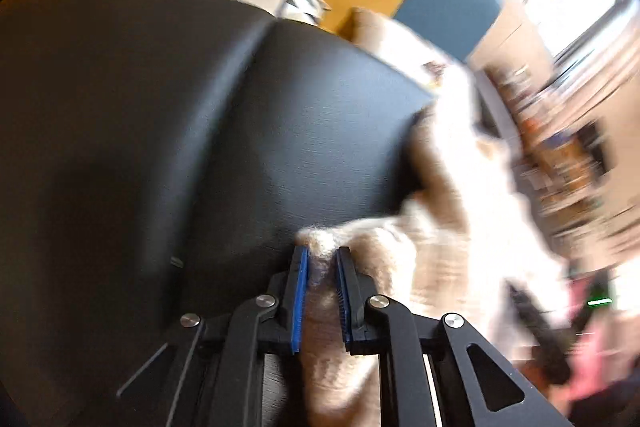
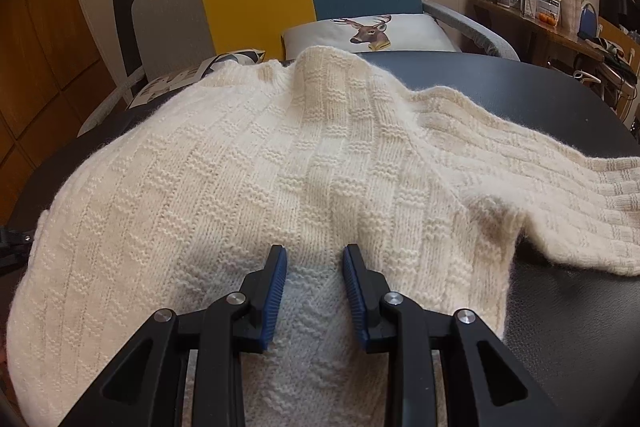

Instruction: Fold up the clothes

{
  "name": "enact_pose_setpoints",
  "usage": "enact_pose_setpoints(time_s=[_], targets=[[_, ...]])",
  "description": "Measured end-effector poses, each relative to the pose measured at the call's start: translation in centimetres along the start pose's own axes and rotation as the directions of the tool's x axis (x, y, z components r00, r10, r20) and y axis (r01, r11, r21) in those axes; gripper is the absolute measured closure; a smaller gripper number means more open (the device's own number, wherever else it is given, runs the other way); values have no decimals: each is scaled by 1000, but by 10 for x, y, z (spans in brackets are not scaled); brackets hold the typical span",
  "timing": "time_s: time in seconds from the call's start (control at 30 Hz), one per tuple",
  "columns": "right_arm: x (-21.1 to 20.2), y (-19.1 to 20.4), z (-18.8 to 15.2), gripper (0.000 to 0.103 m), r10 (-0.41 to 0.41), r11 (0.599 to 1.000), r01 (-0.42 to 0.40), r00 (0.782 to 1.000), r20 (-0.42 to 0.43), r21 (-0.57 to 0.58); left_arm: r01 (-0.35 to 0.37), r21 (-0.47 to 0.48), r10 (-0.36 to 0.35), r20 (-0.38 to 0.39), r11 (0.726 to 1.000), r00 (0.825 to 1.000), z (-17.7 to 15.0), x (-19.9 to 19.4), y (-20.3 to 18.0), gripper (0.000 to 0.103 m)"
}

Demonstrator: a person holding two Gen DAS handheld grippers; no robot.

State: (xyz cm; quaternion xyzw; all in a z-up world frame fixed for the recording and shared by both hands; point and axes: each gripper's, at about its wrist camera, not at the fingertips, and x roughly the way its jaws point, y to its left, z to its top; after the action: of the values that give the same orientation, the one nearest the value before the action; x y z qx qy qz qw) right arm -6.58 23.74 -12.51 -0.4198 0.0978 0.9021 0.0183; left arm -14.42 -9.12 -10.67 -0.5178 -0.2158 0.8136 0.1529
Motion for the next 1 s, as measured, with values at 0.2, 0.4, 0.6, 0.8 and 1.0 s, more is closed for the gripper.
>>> enact_pose_setpoints(time_s=[0.2,0.4,0.6,0.8,1.0], targets=[[-1,-1,-1,74,8,1000,-8,1000,1,8,197,-209,-202,0,958,979,-8,-8,32,25],[-1,-1,-1,74,9,1000,-9,1000,1,9,269,-160,-272,0,950,962,-7,4,14,19],[-1,7,-1,74,-31,999,31,999,-9,-33,61,-6,-61,-21,998,998,-7,14,-16,86],[0,8,0,74,-30,997,29,999,-26,-65,10,35,-15,137,999,991,22,-36,-25,91],[2,8,3,74,-43,995,39,999,-34,-96,-77,43,62,274,996,960,59,-100,-8,91]])
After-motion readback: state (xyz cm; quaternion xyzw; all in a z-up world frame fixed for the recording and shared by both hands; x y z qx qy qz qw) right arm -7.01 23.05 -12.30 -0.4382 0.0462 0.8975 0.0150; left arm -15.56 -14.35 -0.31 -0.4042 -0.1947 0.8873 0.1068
